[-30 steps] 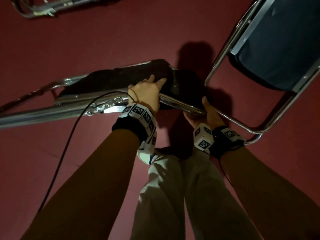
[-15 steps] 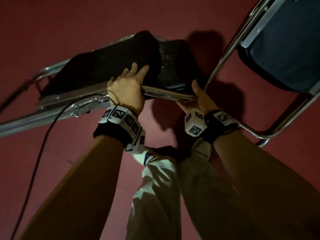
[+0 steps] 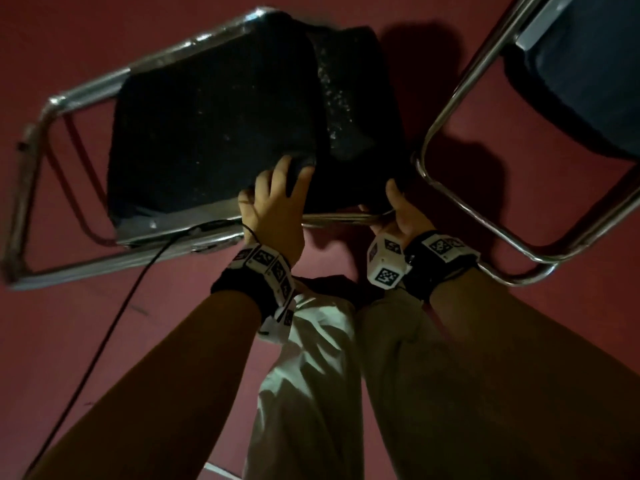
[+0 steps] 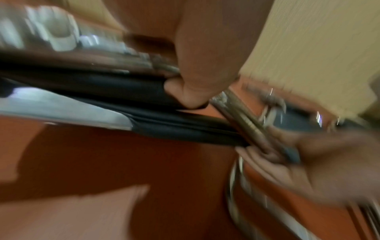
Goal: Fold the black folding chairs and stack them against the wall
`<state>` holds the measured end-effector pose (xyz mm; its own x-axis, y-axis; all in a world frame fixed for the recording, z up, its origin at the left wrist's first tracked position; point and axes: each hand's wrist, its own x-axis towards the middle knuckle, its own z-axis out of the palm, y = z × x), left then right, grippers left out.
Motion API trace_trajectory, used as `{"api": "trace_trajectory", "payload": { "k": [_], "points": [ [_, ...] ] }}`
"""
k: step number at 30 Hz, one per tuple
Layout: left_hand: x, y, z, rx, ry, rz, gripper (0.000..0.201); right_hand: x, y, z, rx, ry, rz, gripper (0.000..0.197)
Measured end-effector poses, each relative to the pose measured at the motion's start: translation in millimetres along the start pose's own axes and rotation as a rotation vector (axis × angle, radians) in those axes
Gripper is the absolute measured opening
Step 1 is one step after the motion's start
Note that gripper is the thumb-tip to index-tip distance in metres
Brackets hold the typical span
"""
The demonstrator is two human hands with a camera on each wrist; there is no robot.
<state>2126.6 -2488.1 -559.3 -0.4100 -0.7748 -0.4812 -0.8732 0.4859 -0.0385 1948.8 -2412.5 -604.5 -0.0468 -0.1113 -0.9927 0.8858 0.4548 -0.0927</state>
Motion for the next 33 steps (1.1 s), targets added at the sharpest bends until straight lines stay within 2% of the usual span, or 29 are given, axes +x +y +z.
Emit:
{"api": "trace_trajectory", "payload": {
  "k": [2, 5, 10, 14, 16, 19, 22, 24, 25, 28, 31, 33],
  "points": [
    [-8.1, 4.6, 29.9, 0.049, -0.073, 0.001, 0.1, 15.0, 9.2, -12.7, -0.099, 0.0, 0.059, 0.039],
    [-10.5, 7.8, 62.0, 0.065, -0.072, 0.009, 0.096, 37.3, 23.1, -23.7, -0.195, 0.009, 0.06, 0.037],
    [-12.8, 7.5, 102.2, 0.081, -0.111, 0.053, 0.095, 59.8, 48.7, -32.5, -0.204, 0.055, 0.005, 0.031],
    [-16.4, 6.1, 128.9, 0.062, -0.063, 0.099, 0.095, 78.2, 62.4, -39.4, -0.203, 0.047, -0.004, 0.03],
    [-20.1, 1.6, 137.4, 0.023, -0.088, 0.108, 0.098, 85.9, 70.4, -41.2, -0.181, 0.053, -0.01, 0.029],
    [-29.4, -3.7, 148.7, -0.011, -0.04, 0.123, 0.099, 89.8, 87.0, -41.1, -0.161, 0.056, -0.025, 0.034],
    [-34.0, -11.2, 173.1, -0.029, 0.062, 0.145, 0.113, 97.6, 102.3, -40.7, -0.128, 0.102, -0.009, 0.053],
    [-35.7, -14.3, 185.0, -0.041, 0.084, 0.158, 0.118, 102.8, 108.4, -39.7, -0.108, 0.106, 0.0, 0.055],
    [-36.8, -14.4, 189.2, -0.063, 0.095, 0.167, 0.114, 106.0, 110.4, -39.6, -0.103, 0.115, -0.001, 0.054],
    [-38.8, -12.2, 200.8, -0.159, 0.125, 0.174, 0.081, 119.3, 114.3, -42.0, -0.101, 0.118, -0.014, 0.047],
    [-38.3, -11.9, 211.9, -0.164, 0.125, 0.173, 0.078, 125.2, 116.4, -42.2, -0.085, 0.105, 0.001, 0.032],
    [-39.2, -11.6, 217.4, -0.168, 0.123, 0.159, 0.077, 126.8, 119.3, -43.0, -0.079, 0.097, 0.015, 0.032]
  ]
}}
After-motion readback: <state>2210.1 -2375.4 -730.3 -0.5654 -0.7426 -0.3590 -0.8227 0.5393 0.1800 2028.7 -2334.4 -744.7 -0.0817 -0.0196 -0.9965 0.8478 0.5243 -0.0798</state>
